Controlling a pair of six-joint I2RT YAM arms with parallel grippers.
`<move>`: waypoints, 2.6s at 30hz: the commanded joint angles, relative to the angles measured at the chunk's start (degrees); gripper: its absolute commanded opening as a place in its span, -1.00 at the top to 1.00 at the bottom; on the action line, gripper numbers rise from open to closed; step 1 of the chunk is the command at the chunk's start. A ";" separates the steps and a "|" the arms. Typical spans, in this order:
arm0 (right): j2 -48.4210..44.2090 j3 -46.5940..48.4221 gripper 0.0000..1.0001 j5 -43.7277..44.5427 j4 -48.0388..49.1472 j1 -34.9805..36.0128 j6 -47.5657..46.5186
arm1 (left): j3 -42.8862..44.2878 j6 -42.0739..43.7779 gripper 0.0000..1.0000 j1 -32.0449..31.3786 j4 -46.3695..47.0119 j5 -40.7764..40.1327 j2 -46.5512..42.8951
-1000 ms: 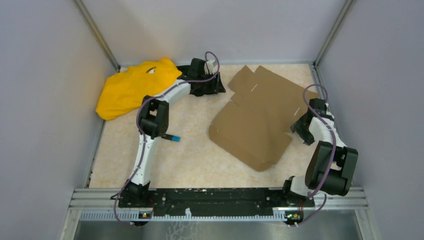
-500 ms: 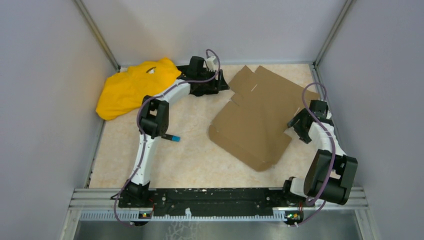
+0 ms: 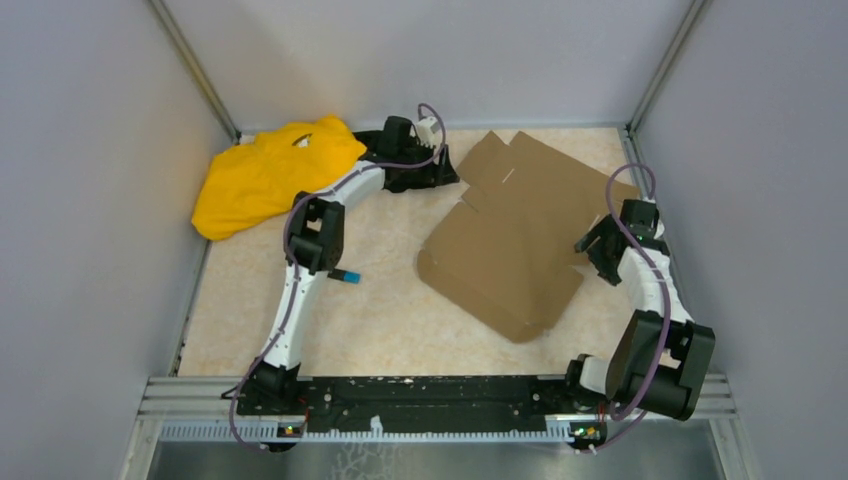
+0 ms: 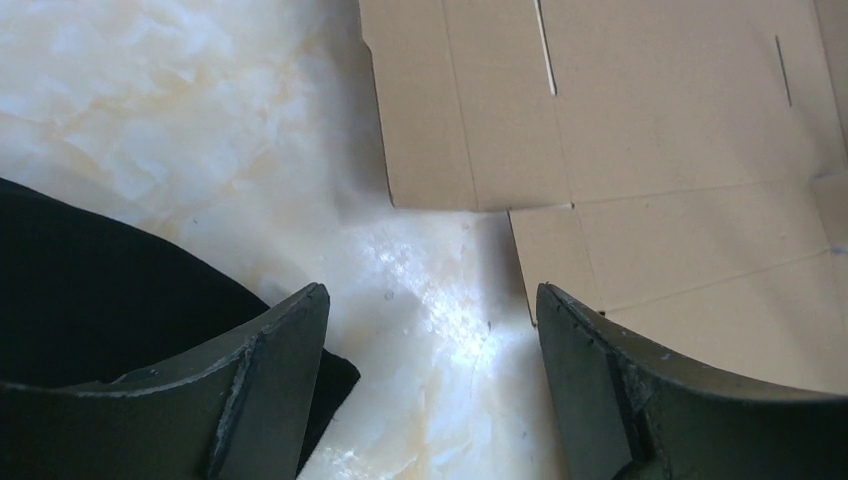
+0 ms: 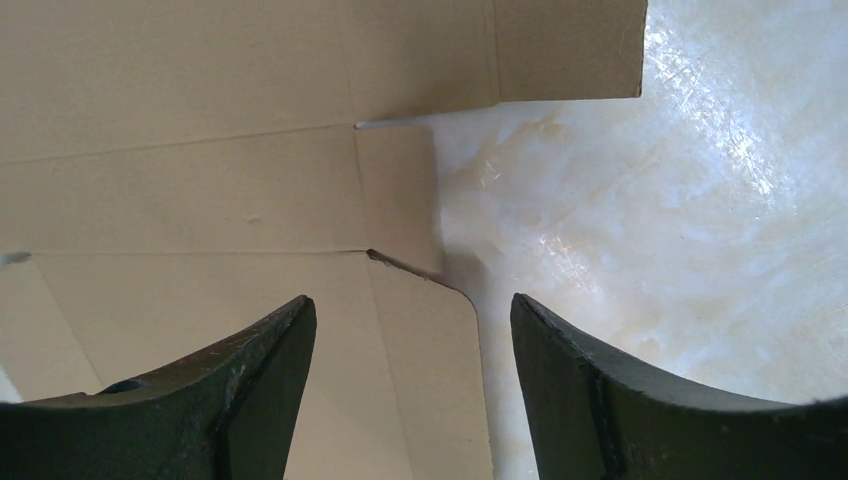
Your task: Fold the paper box
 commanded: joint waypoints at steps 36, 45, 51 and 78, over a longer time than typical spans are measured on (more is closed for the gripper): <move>6.32 0.32 0.01 -2.26 8.27 -0.41 3.18 | -3.84 0.49 -0.61 -6.30 1.58 2.71 -0.77; 7.50 0.40 0.32 -2.00 9.18 -0.47 2.74 | -2.03 -1.22 0.06 -6.58 1.23 2.95 0.31; 8.24 0.53 0.65 -1.75 9.53 -0.44 1.94 | -1.77 -1.49 0.38 -6.89 0.26 2.41 0.07; 17.57 12.09 1.00 0.32 5.00 13.86 -7.79 | -40.74 -1.14 0.63 -8.80 3.28 -20.79 -28.23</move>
